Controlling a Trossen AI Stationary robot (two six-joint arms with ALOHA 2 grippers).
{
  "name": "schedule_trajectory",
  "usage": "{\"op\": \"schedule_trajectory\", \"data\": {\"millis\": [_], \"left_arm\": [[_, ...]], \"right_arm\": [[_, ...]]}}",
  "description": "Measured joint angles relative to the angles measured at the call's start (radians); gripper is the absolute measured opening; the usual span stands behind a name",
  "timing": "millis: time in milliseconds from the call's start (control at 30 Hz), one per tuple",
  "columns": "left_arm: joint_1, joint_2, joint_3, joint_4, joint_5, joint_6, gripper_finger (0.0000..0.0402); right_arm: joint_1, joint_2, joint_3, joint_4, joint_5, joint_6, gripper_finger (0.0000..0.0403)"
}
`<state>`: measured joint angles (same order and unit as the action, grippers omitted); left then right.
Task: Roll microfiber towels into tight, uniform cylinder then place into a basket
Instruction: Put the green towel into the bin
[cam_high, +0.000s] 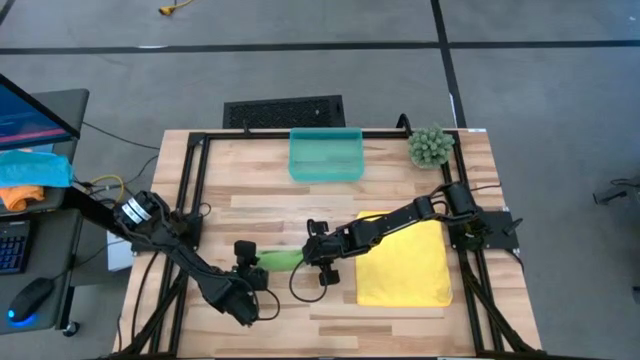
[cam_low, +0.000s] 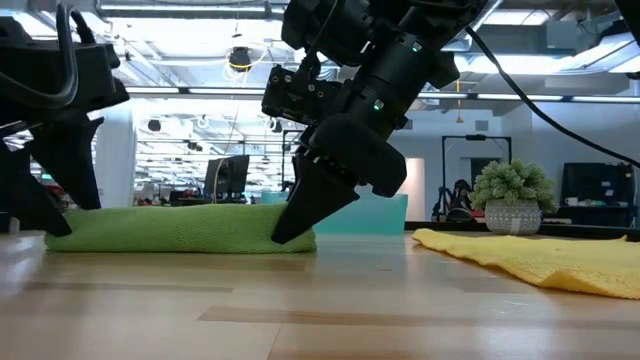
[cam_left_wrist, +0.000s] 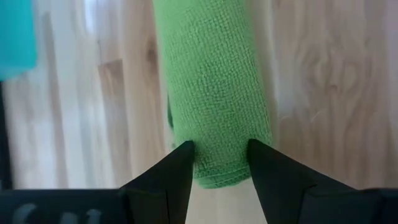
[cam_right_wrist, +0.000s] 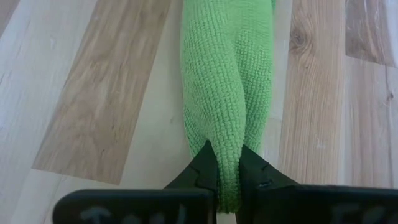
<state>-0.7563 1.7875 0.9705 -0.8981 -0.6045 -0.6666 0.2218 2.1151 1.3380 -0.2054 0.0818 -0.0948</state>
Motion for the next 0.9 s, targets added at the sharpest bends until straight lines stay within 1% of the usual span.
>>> {"op": "schedule_trajectory", "data": {"millis": [167,233,300,367,600,733,800,900], "left_arm": [[-0.019,-0.035,0.055,-0.151,-0.01,-0.06,0.0148],[-0.033,-0.049,0.075,-0.201,-0.042,-0.095,0.0148],[-0.045,-0.061,0.087,-0.205,-0.078,-0.106,0.0148],[-0.049,-0.063,0.092,-0.207,-0.076,-0.099,0.0148],[-0.012,-0.062,0.094,-0.127,-0.018,-0.054,0.0148],[0.019,-0.062,0.094,-0.083,0.05,-0.027,0.0149],[0.03,-0.062,0.088,-0.047,0.07,-0.008,0.0154],[0.041,-0.061,0.071,0.002,0.073,0.005,0.0173]], "right_arm": [[0.0,0.0,0.0,-0.001,-0.002,0.0,0.0037],[0.0,0.0,0.0,-0.002,-0.002,0.0,0.0037],[0.0,0.0,0.0,-0.002,-0.002,0.0,0.0037],[0.0,0.0,0.0,-0.002,-0.002,0.0,0.0037],[0.0,0.0,0.0,-0.003,-0.003,0.009,0.0037],[0.0,0.0,0.0,-0.003,-0.003,0.009,0.0037],[0.0,0.0,0.0,-0.003,-0.003,0.009,0.0037],[0.0,0.0,0.0,-0.003,-0.003,0.009,0.0037]]}}
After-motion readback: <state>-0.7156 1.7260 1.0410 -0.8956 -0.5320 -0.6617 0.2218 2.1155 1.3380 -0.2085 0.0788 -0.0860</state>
